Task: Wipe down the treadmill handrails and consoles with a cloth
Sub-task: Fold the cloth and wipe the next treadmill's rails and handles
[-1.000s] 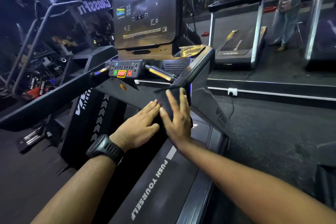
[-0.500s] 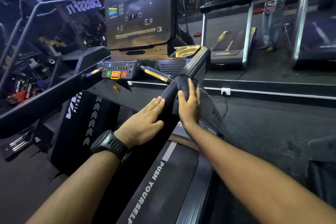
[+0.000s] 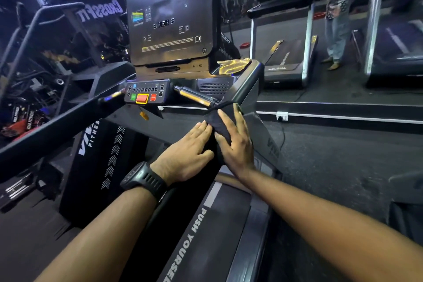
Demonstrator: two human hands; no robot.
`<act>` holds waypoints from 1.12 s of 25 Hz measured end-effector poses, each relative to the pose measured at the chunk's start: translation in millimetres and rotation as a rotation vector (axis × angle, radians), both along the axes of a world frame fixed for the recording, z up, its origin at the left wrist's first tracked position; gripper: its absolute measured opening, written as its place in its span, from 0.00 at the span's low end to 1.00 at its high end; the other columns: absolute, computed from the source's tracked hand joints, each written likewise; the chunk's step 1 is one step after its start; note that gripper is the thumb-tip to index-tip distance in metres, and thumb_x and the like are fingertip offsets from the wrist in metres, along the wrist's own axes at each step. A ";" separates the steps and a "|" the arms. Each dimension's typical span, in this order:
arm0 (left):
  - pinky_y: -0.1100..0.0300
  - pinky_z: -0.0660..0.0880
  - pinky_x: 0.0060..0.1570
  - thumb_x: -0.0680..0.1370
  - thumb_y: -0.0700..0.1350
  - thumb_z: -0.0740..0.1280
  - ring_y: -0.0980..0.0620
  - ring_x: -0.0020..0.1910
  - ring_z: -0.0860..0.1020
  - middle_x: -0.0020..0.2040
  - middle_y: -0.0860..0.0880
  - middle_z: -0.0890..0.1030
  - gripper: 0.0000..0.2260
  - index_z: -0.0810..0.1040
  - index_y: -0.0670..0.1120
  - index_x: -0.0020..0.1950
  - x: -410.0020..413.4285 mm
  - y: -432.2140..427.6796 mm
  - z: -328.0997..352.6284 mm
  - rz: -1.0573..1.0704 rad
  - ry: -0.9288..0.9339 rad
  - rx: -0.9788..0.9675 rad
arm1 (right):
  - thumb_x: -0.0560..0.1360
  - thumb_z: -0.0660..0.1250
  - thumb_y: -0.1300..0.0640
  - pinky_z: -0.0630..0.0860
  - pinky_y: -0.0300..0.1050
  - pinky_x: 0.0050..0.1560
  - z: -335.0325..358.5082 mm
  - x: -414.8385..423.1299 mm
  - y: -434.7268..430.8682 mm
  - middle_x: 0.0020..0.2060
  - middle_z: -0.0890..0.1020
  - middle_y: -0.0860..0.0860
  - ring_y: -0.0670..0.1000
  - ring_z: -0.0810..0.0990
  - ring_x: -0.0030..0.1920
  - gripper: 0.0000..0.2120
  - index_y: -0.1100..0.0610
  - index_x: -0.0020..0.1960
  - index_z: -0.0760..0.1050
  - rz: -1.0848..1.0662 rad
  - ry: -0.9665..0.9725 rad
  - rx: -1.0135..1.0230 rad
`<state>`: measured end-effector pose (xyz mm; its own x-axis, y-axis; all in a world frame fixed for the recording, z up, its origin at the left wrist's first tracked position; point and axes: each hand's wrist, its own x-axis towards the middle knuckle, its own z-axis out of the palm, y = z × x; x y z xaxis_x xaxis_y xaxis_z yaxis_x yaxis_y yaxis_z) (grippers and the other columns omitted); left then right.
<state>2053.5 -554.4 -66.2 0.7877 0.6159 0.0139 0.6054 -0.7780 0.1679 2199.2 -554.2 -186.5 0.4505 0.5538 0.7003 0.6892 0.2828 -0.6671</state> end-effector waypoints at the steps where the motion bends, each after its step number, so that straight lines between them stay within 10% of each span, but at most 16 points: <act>1: 0.79 0.32 0.62 0.82 0.46 0.59 0.59 0.78 0.41 0.81 0.50 0.45 0.31 0.46 0.45 0.81 3.3 2.9 0.3 -0.006 0.007 0.014 | 0.77 0.63 0.50 0.57 0.45 0.76 -0.7 16.2 5.1 0.80 0.60 0.53 0.55 0.59 0.79 0.27 0.47 0.76 0.67 0.010 -0.034 0.009; 5: 0.80 0.32 0.61 0.83 0.46 0.59 0.60 0.78 0.41 0.81 0.50 0.45 0.31 0.46 0.45 0.81 17.5 9.2 -1.0 -0.005 0.009 0.007 | 0.79 0.63 0.52 0.63 0.51 0.74 27.0 21.1 24.1 0.79 0.62 0.55 0.57 0.61 0.77 0.26 0.47 0.77 0.66 -0.155 0.608 -0.175; 8: 0.82 0.31 0.59 0.83 0.46 0.59 0.59 0.78 0.41 0.81 0.50 0.45 0.31 0.47 0.44 0.81 24.2 15.5 -1.1 -0.004 0.002 0.015 | 0.77 0.63 0.50 0.57 0.46 0.76 6.1 15.8 14.5 0.78 0.63 0.55 0.55 0.60 0.78 0.25 0.48 0.74 0.71 -0.058 0.004 0.011; 13: 0.79 0.32 0.62 0.83 0.47 0.59 0.61 0.78 0.41 0.81 0.51 0.45 0.31 0.46 0.45 0.81 37.3 22.7 -0.3 0.000 0.015 0.002 | 0.77 0.64 0.49 0.65 0.52 0.73 32.5 50.9 42.7 0.78 0.64 0.54 0.57 0.64 0.77 0.24 0.47 0.74 0.71 -0.188 0.470 -0.144; 17: 0.73 0.36 0.68 0.83 0.47 0.59 0.59 0.79 0.42 0.81 0.50 0.46 0.31 0.47 0.44 0.81 48.1 30.1 -0.1 0.006 0.018 0.025 | 0.76 0.63 0.48 0.60 0.49 0.75 6.6 63.6 37.3 0.77 0.66 0.54 0.57 0.64 0.76 0.25 0.48 0.72 0.73 -0.020 -0.127 0.040; 21: 0.71 0.37 0.70 0.83 0.47 0.59 0.61 0.78 0.41 0.81 0.52 0.45 0.32 0.46 0.46 0.81 51.1 33.1 -1.1 0.000 0.012 0.000 | 0.77 0.61 0.46 0.67 0.50 0.69 29.8 69.0 55.3 0.77 0.65 0.53 0.57 0.66 0.75 0.26 0.47 0.74 0.70 -0.153 0.598 -0.135; 25: 0.70 0.38 0.72 0.83 0.48 0.59 0.61 0.78 0.42 0.81 0.52 0.46 0.31 0.47 0.46 0.81 61.5 41.9 -0.2 0.011 0.010 0.017 | 0.78 0.62 0.46 0.56 0.37 0.74 1.5 60.7 38.4 0.78 0.63 0.53 0.53 0.61 0.77 0.25 0.48 0.74 0.70 -0.025 -0.017 0.053; 28: 0.70 0.39 0.72 0.82 0.48 0.60 0.62 0.78 0.42 0.81 0.53 0.46 0.32 0.47 0.47 0.81 68.0 46.1 -1.6 0.007 0.014 0.010 | 0.76 0.60 0.44 0.63 0.39 0.72 20.8 77.6 57.2 0.77 0.65 0.53 0.54 0.66 0.75 0.27 0.50 0.74 0.71 -0.110 0.523 -0.069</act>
